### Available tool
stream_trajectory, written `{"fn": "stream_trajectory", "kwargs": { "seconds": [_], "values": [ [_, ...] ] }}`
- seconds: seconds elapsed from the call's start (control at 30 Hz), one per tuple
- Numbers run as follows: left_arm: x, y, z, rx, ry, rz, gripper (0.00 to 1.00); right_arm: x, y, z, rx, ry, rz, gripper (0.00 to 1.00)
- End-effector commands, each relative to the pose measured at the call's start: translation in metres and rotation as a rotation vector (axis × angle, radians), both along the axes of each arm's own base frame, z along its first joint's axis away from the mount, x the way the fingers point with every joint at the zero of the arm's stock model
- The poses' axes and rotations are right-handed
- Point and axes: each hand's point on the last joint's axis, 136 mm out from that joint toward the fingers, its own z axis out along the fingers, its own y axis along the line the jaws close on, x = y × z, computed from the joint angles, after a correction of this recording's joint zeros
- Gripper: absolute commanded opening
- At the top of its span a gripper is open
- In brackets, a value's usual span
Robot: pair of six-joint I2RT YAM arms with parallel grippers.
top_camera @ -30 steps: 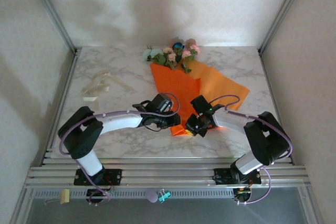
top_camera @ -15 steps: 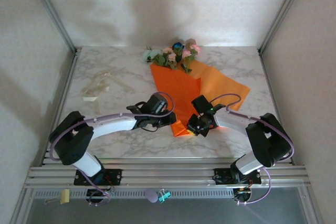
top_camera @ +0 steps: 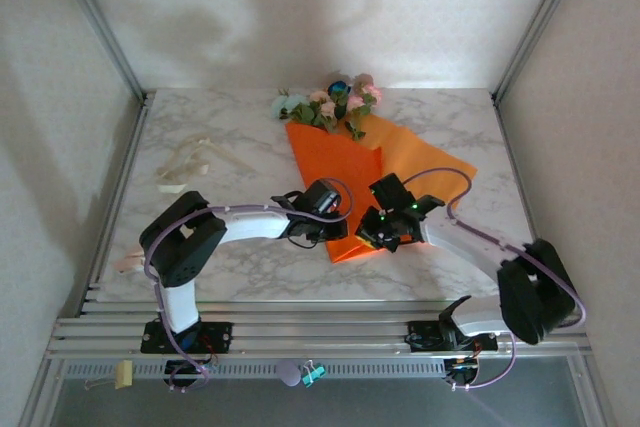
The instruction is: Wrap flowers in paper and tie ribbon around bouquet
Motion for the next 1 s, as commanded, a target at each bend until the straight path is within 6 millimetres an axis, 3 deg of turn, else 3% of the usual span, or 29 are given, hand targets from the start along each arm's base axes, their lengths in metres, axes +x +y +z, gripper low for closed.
{"fn": "stream_trajectory", "kwargs": {
  "seconds": [0.0,0.07,0.4,0.47,0.6,0.73,0.83,0.97],
  "values": [
    [0.0,-0.007,0.004,-0.022,-0.007,-0.024,0.22,0.005,-0.005,0.021,-0.02,-0.05,-0.015,0.17],
    [-0.001,-0.009,0.003,-0.03,-0.004,-0.027,0.22,0.009,-0.002,0.019,-0.013,-0.042,-0.026,0.17],
    [-0.013,-0.016,0.0,-0.093,0.025,-0.024,0.17,0.029,0.015,-0.035,0.039,0.093,-0.127,0.13],
    [-0.015,-0.015,-0.002,-0.093,0.03,-0.02,0.16,0.022,0.013,-0.05,0.018,0.148,-0.138,0.11],
    [-0.013,-0.015,0.007,-0.103,0.009,-0.012,0.17,0.0,-0.01,-0.084,-0.067,0.242,-0.191,0.09],
    [-0.002,-0.019,0.038,-0.12,-0.062,-0.001,0.31,-0.021,-0.033,-0.109,-0.187,0.324,-0.176,0.03],
    [0.001,-0.002,0.057,-0.088,-0.105,0.052,0.42,-0.033,-0.049,-0.118,-0.252,0.358,-0.173,0.0],
    [-0.009,0.037,0.053,-0.068,-0.086,0.139,0.44,-0.037,-0.056,-0.122,-0.257,0.362,-0.187,0.0]
  ]
}}
